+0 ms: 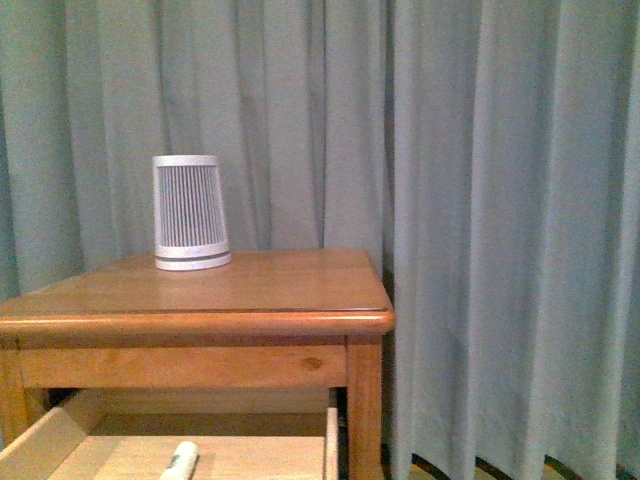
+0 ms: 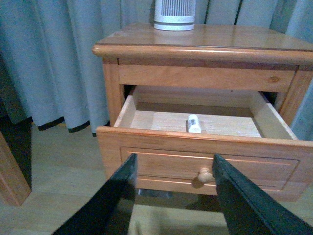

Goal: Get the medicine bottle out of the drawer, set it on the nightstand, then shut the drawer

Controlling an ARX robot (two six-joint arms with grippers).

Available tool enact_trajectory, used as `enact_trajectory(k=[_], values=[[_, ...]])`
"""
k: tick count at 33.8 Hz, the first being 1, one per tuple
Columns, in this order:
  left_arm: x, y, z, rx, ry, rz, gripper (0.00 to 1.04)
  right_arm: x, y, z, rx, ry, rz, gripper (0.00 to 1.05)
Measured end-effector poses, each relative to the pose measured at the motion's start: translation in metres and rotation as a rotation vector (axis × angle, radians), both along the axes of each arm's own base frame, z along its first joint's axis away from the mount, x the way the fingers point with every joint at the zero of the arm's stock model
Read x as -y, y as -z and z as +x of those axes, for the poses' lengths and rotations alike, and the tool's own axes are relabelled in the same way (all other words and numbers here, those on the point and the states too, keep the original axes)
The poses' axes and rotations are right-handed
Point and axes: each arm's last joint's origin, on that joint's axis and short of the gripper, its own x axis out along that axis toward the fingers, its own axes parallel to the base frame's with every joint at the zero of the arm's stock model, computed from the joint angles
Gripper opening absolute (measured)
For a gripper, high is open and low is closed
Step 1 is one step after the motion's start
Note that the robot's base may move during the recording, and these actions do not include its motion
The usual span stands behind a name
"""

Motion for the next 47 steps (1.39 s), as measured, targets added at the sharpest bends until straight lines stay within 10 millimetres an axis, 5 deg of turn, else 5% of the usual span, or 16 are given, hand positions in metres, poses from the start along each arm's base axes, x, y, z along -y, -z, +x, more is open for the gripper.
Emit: enact_trajectory(k=[5,9,22,27,30,35,43,47], values=[[0.0,0.0,0.0,0.002,0.0,0.0,0.84,0.0,0.0,0.0,0.002,0.0,0.0,0.98],[0.0,0.0,0.0,0.002,-0.001,0.001,1.0,0.0,0.0,0.0,0.001,0.001,0.0,0.98],[0.0,0.0,0.0,0.004,-0.008,0.0,0.98,0.0,0.0,0.0,-0.002,-0.008,0.0,0.98],[0.0,0.0,0.0,0.005,-0.005,0.0,0.98,0.002,-0.005,0.013,-0.109,0.415,0.033,0.98],[0.0,0.0,0.0,0.005,-0.004,0.0,0.98,0.004,-0.028,0.04,-0.116,0.528,0.048,0.98],[0.0,0.0,0.0,0.005,-0.003,0.0,0.98,-0.005,-0.054,0.109,-0.238,0.372,0.1,0.98],[0.0,0.0,0.0,0.005,-0.003,0.0,0.98,-0.024,-0.028,0.205,-0.501,0.271,0.127,0.98],[0.0,0.0,0.0,0.005,-0.003,0.0,0.98,-0.041,-0.011,0.228,-0.544,0.197,0.119,0.98]])
